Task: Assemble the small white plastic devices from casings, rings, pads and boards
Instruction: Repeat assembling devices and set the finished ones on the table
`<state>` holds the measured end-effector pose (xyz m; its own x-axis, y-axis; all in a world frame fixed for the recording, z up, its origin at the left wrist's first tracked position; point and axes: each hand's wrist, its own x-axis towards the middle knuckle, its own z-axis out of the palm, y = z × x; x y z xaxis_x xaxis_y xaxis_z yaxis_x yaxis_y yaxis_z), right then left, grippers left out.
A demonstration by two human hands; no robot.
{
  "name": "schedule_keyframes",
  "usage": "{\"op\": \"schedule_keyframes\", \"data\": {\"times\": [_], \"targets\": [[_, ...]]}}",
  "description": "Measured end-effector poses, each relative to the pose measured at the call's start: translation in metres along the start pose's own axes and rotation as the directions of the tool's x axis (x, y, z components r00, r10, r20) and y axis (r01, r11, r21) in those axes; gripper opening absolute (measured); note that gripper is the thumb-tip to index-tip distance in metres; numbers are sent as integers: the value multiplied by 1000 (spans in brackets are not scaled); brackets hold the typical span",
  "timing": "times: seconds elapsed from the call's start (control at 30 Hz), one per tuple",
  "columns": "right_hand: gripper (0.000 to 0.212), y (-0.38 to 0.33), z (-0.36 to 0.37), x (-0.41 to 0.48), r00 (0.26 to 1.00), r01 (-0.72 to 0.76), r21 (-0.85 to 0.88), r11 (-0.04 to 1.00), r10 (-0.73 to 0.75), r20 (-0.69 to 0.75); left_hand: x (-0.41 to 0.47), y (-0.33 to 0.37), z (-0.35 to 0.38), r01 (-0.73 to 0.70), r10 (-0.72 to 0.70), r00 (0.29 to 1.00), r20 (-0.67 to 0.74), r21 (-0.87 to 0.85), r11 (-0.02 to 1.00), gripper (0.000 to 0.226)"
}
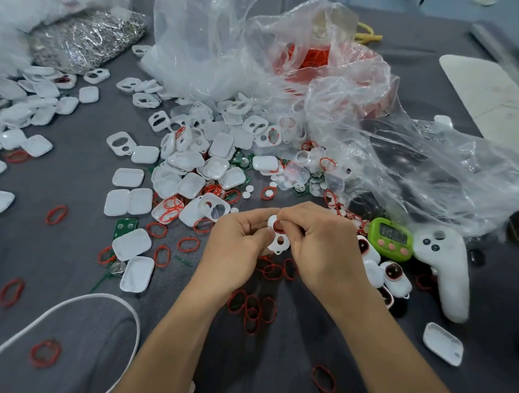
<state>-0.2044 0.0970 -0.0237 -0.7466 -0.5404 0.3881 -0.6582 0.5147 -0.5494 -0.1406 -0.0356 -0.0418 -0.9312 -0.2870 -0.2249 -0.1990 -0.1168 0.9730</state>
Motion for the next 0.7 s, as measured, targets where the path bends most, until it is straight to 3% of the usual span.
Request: {"op": "schedule_keyframes", "data": {"times": [0.27, 0.7], "targets": [[13, 5, 0, 0, 994, 21, -48, 999, -16, 110, -2, -1, 1, 57, -58, 998, -27, -36, 998, 42], [13, 11, -3, -2, 996, 18, -52, 998, -13, 91, -5, 3, 12, 101, -108, 986, -131, -62, 993, 38]]}}
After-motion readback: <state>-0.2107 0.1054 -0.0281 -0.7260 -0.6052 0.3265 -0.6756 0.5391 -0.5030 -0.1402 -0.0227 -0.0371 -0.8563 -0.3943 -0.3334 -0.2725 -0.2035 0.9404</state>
